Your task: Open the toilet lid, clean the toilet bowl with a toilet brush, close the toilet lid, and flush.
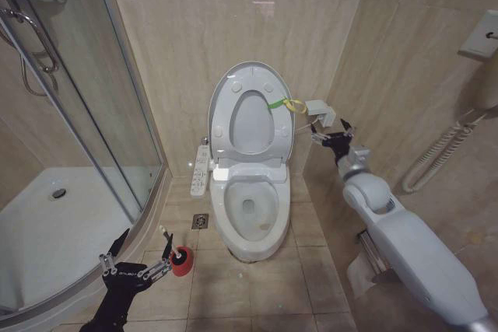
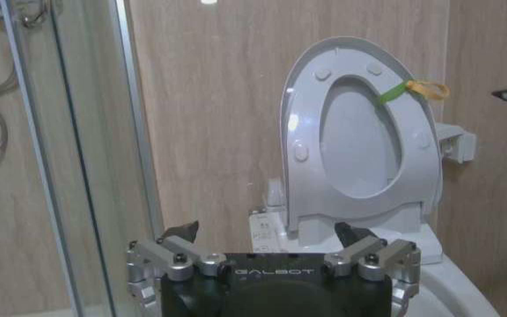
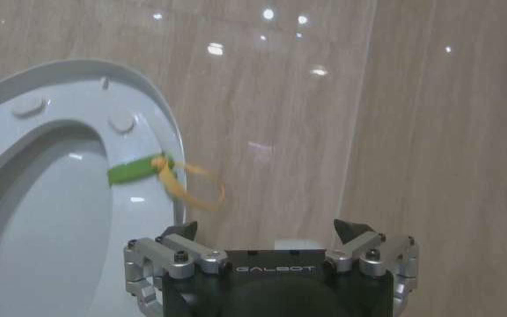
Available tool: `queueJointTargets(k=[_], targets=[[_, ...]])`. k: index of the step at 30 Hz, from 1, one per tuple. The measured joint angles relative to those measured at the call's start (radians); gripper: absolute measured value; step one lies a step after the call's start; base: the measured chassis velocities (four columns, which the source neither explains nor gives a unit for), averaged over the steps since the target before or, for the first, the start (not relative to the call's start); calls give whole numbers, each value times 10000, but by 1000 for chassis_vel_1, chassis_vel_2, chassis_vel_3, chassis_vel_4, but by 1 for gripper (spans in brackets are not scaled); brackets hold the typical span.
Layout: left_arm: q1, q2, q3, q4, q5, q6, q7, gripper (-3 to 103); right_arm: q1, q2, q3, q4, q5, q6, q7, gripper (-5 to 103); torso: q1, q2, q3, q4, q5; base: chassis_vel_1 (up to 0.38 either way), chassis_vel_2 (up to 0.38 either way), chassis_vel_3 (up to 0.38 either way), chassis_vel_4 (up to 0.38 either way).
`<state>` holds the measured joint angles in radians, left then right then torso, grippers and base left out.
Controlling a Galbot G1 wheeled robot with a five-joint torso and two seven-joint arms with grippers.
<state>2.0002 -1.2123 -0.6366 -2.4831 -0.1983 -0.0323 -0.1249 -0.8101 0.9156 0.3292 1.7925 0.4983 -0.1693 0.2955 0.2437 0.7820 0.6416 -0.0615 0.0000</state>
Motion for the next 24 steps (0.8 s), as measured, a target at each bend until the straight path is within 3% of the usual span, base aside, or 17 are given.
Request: queueJointTargets(k=[24], targets=[[0,0,0,0,0,0,0,100,-3404,1320,1502,1890,-942,505,81,100,0,-1,0,0,-2,0,0,0,0]])
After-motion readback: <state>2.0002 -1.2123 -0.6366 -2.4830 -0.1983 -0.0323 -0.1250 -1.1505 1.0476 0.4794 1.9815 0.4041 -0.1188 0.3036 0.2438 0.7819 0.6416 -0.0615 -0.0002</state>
